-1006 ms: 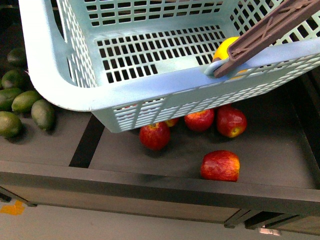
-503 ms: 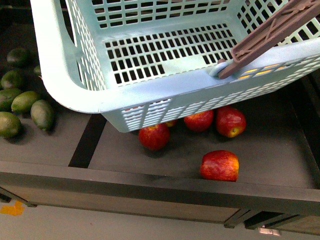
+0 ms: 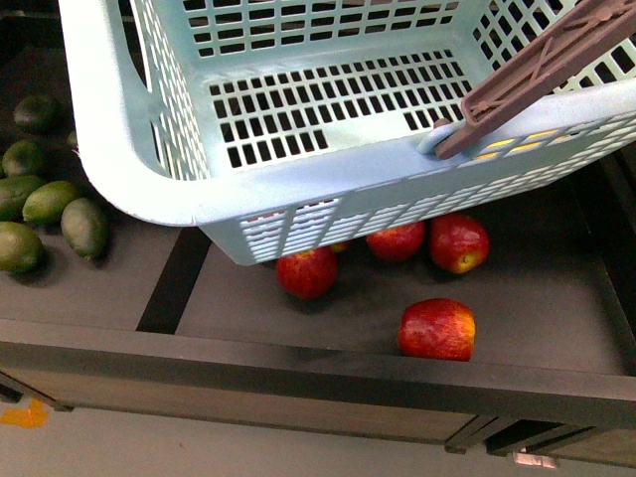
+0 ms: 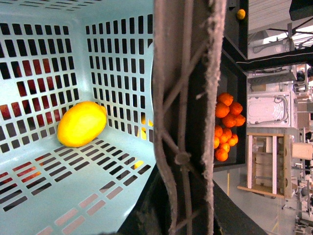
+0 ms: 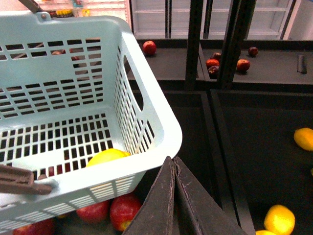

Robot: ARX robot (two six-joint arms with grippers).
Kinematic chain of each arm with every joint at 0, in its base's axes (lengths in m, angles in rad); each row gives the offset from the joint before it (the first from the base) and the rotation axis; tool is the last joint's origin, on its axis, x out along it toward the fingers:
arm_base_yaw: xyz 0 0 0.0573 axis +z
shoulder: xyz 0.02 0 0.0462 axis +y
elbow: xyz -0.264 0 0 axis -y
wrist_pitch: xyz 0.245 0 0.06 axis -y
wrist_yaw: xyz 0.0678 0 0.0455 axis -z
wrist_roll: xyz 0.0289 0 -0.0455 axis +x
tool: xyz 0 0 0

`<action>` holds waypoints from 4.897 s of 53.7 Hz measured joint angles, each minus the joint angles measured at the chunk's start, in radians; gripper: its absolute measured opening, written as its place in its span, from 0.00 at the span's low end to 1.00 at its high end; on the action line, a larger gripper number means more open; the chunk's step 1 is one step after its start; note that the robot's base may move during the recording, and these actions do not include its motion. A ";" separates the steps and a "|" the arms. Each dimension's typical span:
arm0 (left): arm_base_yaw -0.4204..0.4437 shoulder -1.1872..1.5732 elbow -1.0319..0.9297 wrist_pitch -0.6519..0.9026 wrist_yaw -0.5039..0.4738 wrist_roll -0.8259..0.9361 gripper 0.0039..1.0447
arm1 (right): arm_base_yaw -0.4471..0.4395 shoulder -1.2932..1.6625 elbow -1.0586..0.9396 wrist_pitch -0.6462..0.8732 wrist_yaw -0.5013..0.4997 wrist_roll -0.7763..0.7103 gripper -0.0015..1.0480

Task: Pick lemon and mango into basket

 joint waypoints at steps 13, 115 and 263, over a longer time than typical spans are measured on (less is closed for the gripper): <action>0.000 0.000 0.000 0.000 -0.003 0.000 0.06 | 0.000 -0.135 -0.054 -0.080 0.000 0.000 0.05; 0.000 0.000 0.000 0.000 -0.002 0.001 0.06 | 0.001 -0.151 -0.063 -0.085 0.000 0.000 0.92; 0.002 0.000 0.000 0.000 -0.005 0.002 0.06 | -0.352 1.484 0.739 -0.235 -0.102 0.200 0.92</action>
